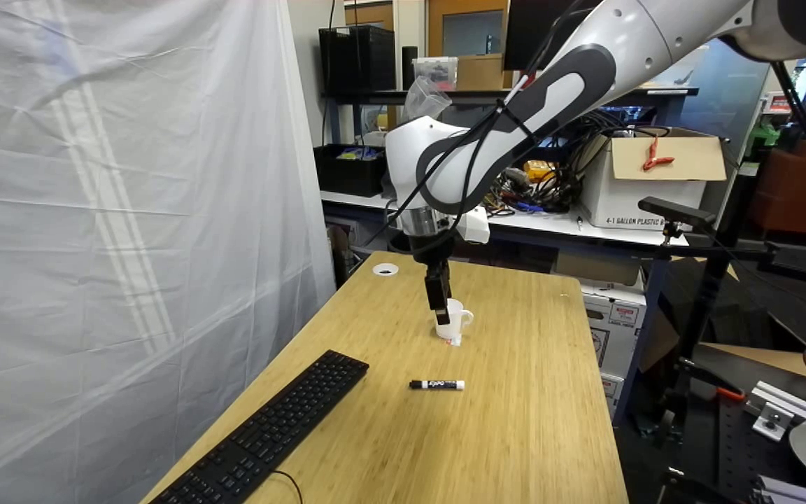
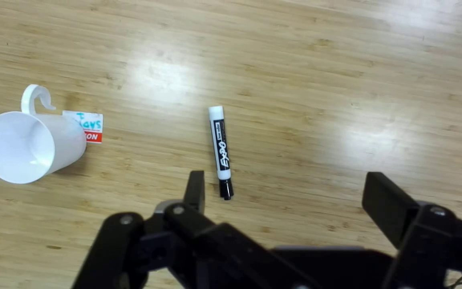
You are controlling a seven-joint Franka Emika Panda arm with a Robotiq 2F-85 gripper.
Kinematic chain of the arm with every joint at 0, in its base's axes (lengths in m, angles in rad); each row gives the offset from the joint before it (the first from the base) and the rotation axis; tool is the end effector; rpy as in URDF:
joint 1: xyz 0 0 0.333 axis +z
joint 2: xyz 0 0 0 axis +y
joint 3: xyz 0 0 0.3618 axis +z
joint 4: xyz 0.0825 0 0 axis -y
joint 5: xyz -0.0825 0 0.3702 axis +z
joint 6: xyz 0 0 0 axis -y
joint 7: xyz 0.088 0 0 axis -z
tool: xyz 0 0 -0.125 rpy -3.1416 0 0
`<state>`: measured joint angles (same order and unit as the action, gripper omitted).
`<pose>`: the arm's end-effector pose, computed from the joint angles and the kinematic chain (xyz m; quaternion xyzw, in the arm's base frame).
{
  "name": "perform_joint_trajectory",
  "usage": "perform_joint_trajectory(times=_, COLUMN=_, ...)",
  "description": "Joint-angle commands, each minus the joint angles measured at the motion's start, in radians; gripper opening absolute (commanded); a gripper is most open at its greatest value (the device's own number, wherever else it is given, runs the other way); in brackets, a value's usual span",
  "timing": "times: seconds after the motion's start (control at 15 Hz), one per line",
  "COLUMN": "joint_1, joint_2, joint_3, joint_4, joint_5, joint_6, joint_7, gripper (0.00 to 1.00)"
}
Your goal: Put the marker in the mug
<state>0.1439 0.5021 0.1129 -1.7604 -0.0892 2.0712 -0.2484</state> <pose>0.6291 0.1516 0.3001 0.9586 0.2687 -0.0934 0.0097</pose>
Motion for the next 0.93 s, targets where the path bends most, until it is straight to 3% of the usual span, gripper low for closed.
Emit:
perform_joint_trajectory(times=0.0, joint_1=-0.007, joint_2=0.001, joint_3=0.009, joint_4=0.003, joint_5=-0.004, joint_6=-0.003, joint_7=0.003, gripper=1.0)
perform_joint_trajectory(times=0.4, joint_1=-0.01, joint_2=0.026, joint_3=0.007, joint_4=0.017, joint_5=-0.001, joint_6=0.004, joint_7=0.003, gripper=1.0)
perform_joint_trajectory(times=0.87, joint_1=-0.013, joint_2=0.166, joint_3=0.007, joint_4=0.08, joint_5=-0.013, joint_6=0.044, joint_7=-0.018, gripper=1.0)
